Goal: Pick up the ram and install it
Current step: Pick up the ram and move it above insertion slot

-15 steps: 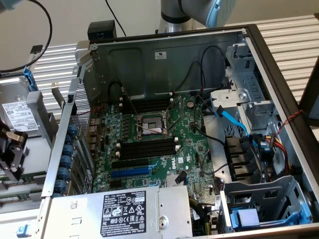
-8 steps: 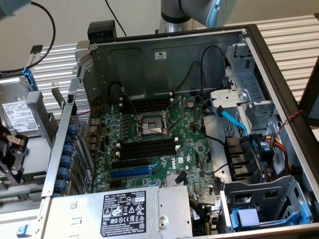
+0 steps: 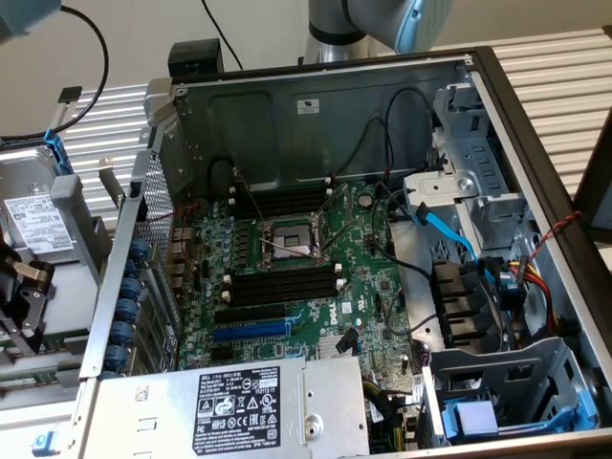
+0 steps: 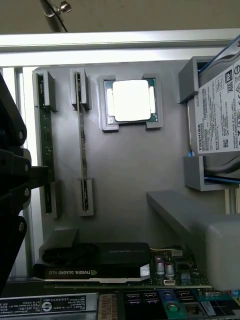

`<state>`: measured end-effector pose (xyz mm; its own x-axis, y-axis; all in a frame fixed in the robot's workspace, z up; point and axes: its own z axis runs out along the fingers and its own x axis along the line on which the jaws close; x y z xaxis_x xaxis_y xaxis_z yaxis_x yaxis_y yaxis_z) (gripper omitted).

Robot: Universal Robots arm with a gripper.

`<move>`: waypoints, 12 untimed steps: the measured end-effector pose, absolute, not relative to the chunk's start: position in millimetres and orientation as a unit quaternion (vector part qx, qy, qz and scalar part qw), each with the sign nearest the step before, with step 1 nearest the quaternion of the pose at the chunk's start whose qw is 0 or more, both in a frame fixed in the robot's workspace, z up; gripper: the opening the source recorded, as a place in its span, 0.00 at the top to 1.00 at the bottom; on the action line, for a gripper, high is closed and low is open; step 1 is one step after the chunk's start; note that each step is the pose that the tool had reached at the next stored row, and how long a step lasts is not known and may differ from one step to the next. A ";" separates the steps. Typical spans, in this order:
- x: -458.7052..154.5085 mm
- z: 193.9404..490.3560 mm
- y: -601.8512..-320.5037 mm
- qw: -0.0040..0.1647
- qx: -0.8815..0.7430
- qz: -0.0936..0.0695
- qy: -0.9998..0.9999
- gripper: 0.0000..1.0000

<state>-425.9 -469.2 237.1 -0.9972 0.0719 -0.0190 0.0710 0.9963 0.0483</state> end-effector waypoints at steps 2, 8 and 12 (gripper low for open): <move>-426.0 237.0 -469.2 0.013 0.033 0.024 0.999 0.89; -426.1 236.7 -469.2 0.016 -0.006 0.025 1.000 0.89; -426.2 236.6 -469.3 0.015 -0.034 0.025 0.999 0.89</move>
<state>-426.2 -469.3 236.6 -0.9972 -0.0680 -0.0316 -0.0695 0.9964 0.0481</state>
